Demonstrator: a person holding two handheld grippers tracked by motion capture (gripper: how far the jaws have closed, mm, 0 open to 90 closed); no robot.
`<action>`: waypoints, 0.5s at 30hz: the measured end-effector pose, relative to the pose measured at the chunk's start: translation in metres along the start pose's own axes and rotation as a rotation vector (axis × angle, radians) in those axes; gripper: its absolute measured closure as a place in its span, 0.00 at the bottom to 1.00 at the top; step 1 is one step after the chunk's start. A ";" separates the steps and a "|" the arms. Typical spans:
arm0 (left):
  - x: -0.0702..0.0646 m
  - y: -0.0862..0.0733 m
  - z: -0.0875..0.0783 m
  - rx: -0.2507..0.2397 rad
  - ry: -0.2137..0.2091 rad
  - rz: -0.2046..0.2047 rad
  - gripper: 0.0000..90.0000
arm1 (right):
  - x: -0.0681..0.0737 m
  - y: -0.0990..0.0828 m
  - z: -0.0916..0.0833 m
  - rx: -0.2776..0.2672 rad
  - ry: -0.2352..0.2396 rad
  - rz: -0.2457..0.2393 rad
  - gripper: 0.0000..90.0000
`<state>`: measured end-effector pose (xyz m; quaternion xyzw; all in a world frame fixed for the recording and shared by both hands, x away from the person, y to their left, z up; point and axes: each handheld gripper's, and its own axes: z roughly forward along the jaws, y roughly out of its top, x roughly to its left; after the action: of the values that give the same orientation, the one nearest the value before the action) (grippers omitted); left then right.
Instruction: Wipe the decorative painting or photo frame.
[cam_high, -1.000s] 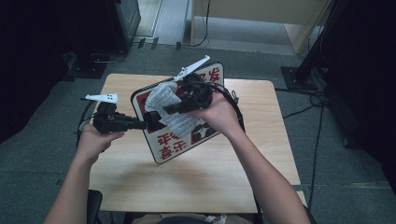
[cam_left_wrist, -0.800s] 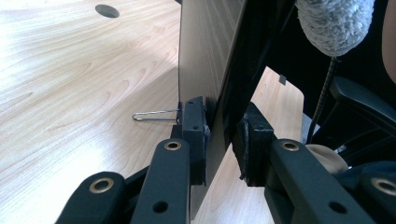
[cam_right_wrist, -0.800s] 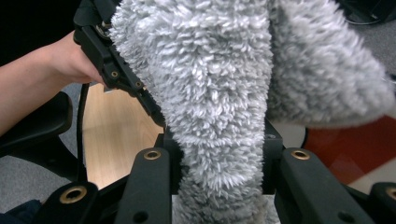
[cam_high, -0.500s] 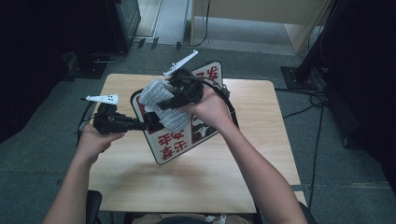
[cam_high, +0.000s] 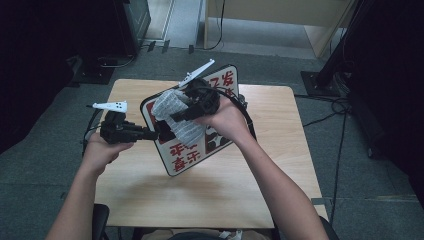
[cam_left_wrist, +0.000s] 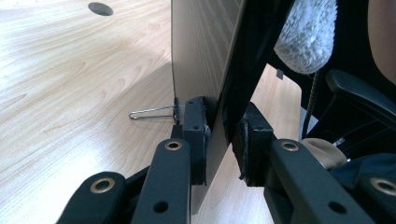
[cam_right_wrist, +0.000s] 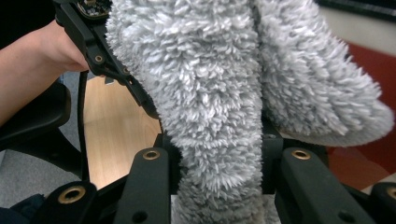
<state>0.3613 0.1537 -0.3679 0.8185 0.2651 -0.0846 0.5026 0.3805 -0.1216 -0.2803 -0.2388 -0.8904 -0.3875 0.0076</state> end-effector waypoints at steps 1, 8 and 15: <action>0.000 0.000 0.000 0.000 -0.001 0.001 0.85 | 0.000 -0.001 0.001 -0.001 0.002 0.005 0.74; 0.000 0.000 0.000 0.000 -0.004 0.000 0.85 | -0.002 -0.009 0.006 0.005 0.017 0.012 0.74; 0.001 0.000 0.000 0.002 -0.008 0.001 0.85 | -0.004 -0.016 0.011 0.001 0.029 0.019 0.74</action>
<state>0.3623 0.1541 -0.3681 0.8187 0.2629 -0.0878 0.5029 0.3786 -0.1251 -0.3001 -0.2416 -0.8880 -0.3905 0.0240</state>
